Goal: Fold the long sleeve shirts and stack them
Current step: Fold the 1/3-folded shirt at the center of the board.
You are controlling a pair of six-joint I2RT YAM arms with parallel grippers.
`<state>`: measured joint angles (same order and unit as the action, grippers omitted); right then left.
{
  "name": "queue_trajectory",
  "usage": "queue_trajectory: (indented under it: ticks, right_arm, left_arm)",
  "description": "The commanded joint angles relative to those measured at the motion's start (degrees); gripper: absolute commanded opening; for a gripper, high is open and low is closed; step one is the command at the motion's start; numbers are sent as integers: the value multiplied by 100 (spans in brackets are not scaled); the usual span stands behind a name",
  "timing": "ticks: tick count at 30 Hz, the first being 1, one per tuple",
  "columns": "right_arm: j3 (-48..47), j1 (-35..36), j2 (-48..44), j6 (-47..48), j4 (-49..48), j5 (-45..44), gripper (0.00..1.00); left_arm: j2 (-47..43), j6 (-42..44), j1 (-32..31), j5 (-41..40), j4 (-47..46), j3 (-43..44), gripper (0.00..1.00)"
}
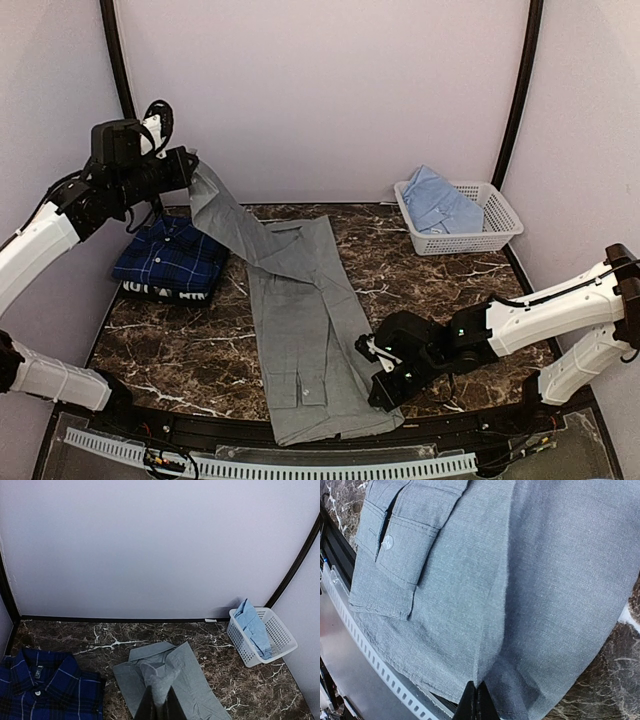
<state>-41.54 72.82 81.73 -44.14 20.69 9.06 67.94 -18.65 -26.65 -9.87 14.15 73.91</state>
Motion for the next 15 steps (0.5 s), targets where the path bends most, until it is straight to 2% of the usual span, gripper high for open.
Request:
queue_trajectory:
  ticks: [1, 4, 10, 15]
  right_arm:
    - [7, 64, 0, 74, -148, 63, 2]
    - [-3, 60, -38, 105, -155, 95, 6]
    - [-169, 62, -293, 149, -89, 43, 31]
    - [-423, -46, -430, 244, 56, -205, 42]
  left_arm:
    - [-279, 31, -57, -79, -171, -177, 0]
    - [-283, 16, -59, -193, -114, -228, 0]
    - [-297, -71, -68, -450, 10, -306, 0]
    - [-405, -90, -68, -368, -23, -426, 0]
